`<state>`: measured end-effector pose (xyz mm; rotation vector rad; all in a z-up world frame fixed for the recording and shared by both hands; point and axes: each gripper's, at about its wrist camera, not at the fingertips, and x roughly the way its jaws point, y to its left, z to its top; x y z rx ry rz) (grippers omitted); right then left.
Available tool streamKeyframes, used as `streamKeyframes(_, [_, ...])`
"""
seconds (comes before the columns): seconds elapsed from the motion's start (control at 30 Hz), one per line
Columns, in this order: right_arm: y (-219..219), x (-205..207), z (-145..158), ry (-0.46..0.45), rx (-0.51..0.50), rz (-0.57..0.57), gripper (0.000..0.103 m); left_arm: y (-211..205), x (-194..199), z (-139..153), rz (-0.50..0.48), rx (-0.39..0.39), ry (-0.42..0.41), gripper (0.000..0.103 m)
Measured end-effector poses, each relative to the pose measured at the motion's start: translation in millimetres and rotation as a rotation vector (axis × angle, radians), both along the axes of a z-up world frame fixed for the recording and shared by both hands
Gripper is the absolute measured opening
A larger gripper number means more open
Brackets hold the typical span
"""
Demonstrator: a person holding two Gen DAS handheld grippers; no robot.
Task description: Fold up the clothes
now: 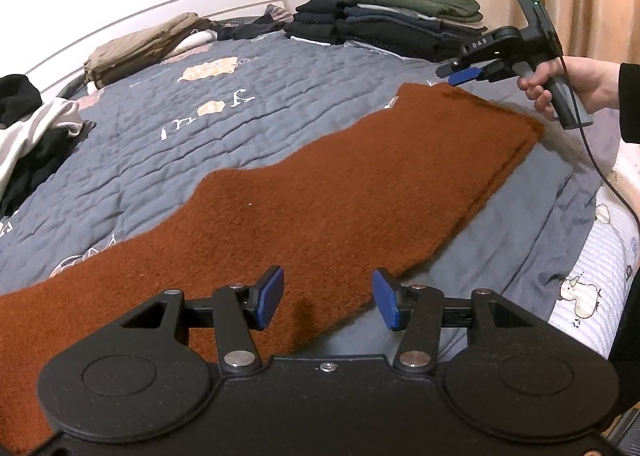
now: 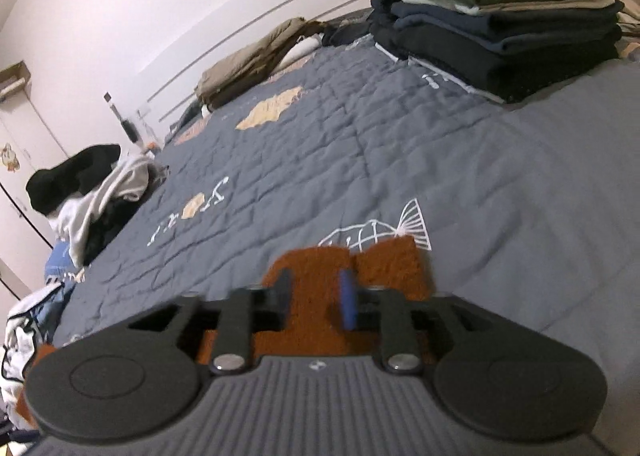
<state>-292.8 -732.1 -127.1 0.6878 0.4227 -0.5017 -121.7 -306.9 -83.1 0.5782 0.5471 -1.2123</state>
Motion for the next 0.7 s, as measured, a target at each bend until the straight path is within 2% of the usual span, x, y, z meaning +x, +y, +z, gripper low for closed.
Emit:
streamKeyframes(0.07, [0.8, 5.5, -2.9, 0.024, -0.004, 0.008, 0.046, 0.0, -0.6, -0.2, -0.004, 0.002, -0.002, 0.050])
streamKeyframes(0.23, [6.5, 19.2, -14.5, 0.118, -0.010, 0.039, 0.044, 1.2, -0.7, 0.3, 0.000, 0.002, -0.004, 0.050])
streamKeyframes(0.3, [6.1, 19.9, -14.3, 0.123, 0.009, 0.036, 0.030, 0.8, -0.6, 0.5, 0.001, 0.001, -0.003, 0.050])
streamKeyframes(0.37, [3.3, 17.4, -12.6, 0.116, 0.045, 0.024, 0.002, 0.7, -0.7, 0.6, 0.001, 0.001, -0.004, 0.050])
streamKeyframes(0.7, [-5.3, -10.5, 7.9, 0.005, 0.043, -0.053, 0.000, 0.9, -1.3, 0.5, -0.006, -0.001, -0.011, 0.050])
